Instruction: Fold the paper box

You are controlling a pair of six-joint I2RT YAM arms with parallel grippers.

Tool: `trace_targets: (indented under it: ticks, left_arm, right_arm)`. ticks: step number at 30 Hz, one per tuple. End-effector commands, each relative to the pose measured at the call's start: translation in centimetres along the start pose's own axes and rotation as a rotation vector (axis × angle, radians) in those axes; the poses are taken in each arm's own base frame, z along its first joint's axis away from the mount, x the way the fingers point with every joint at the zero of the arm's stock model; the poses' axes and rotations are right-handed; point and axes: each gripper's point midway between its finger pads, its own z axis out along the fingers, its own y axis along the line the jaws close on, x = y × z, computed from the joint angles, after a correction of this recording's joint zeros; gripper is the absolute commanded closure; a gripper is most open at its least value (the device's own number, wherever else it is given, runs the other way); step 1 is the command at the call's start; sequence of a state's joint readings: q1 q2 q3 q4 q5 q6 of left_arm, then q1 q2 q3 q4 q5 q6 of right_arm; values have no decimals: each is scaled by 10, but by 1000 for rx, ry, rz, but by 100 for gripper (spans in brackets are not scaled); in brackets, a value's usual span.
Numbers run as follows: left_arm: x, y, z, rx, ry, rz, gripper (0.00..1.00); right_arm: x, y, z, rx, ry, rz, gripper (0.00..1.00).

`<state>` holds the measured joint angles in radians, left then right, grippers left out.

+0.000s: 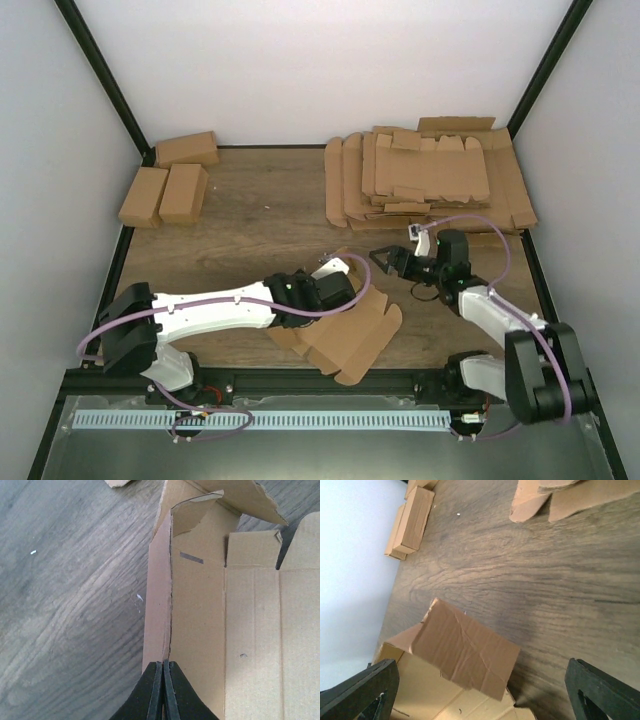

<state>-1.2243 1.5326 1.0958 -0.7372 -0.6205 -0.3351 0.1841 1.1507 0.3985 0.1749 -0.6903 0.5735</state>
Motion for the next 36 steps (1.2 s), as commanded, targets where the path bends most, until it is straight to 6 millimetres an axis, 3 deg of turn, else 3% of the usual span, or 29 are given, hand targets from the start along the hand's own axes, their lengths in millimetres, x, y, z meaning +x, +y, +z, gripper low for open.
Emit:
trace_targets:
  ticks: [1,8,14,24,36]
  left_arm:
    - [-12,-1,-4,28,-40,103,96]
    - [-16,-11,1,45,-9,127,96]
    - [-23,-12,-3,57,-19,106,96]
    - [-26,-10,-4,45,-26,115,96]
    - [-26,-5,-7,33,-46,119,96]
  right_arm:
    - [-23,26,11,-173,55,-72,6]
    - [-33,26,38,-295,122,-62,6]
    - [-9,33,61,-365,236,-38,8]
    - [13,48,50,-487,292,-57,11]
    - [49,56,33,-528,313,-123,24]
